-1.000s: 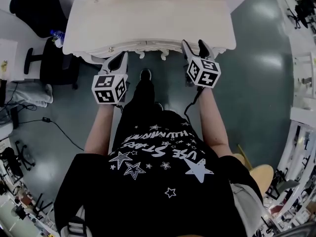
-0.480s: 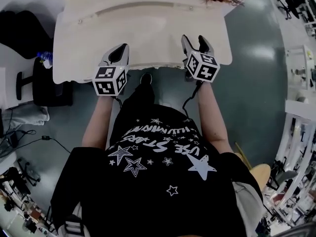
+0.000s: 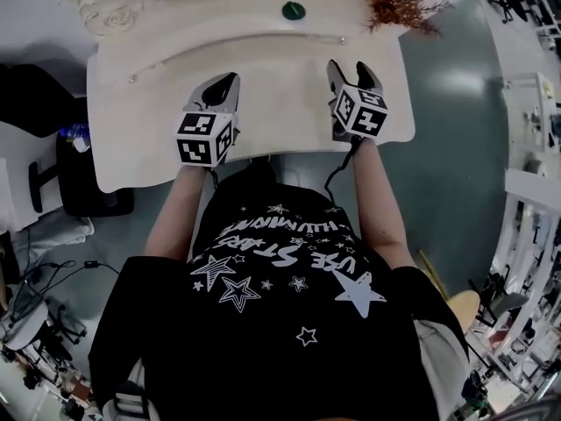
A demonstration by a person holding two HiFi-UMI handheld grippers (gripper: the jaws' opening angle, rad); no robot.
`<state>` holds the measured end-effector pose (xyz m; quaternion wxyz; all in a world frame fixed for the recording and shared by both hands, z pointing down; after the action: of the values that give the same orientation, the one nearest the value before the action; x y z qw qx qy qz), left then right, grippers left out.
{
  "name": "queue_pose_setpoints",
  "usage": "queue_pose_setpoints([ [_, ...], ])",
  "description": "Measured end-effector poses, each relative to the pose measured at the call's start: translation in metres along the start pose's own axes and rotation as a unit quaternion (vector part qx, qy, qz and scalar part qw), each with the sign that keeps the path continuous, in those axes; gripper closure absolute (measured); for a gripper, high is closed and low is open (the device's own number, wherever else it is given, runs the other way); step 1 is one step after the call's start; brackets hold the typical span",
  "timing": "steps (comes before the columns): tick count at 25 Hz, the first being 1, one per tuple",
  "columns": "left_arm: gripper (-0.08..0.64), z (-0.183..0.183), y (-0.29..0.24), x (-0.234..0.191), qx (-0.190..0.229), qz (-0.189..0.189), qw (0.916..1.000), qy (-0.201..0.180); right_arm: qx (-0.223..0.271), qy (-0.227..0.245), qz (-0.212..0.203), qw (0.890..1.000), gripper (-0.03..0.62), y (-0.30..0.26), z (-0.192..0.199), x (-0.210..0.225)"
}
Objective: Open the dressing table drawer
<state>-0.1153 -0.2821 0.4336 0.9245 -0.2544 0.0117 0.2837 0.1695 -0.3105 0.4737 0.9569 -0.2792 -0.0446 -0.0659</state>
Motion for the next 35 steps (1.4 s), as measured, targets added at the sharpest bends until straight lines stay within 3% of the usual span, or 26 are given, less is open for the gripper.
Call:
queue_pose_setpoints([
  [13, 0.558, -0.006, -0.054, -0.016, -0.031, 0.039, 0.9987, 0.004, -0.067, 0.009, 0.054, 0.996, 0.375, -0.062, 0.0, 0.03],
  [23, 0.558, -0.004, -0.045, -0.013, -0.044, 0.003, 0.999, 0.001, -0.088, 0.045, 0.036, 0.994, 0.395, -0.09, 0.006, 0.028],
  [31, 0.558, -0.004, -0.038, -0.004, -0.042, -0.011, 0.999, 0.004, -0.076, 0.064, 0.054, 0.994, 0.415, -0.098, 0.005, 0.036],
  [35, 0.558, -0.004, -0.035, -0.004, -0.04, -0.018, 0.999, 0.006, -0.074, 0.077, 0.042, 0.993, 0.464, -0.103, 0.004, 0.032],
])
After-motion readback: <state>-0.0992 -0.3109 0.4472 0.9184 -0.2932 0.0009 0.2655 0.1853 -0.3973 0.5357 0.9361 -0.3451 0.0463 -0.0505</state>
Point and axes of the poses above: the fingertips, and each gripper's own axes: y backward along the fingers, x to its right, z out of its underside, the point moved 6 cm from there along y, backward along the fingers, and after that the axes turned 2 degrees about -x, right-handed, at the moved point
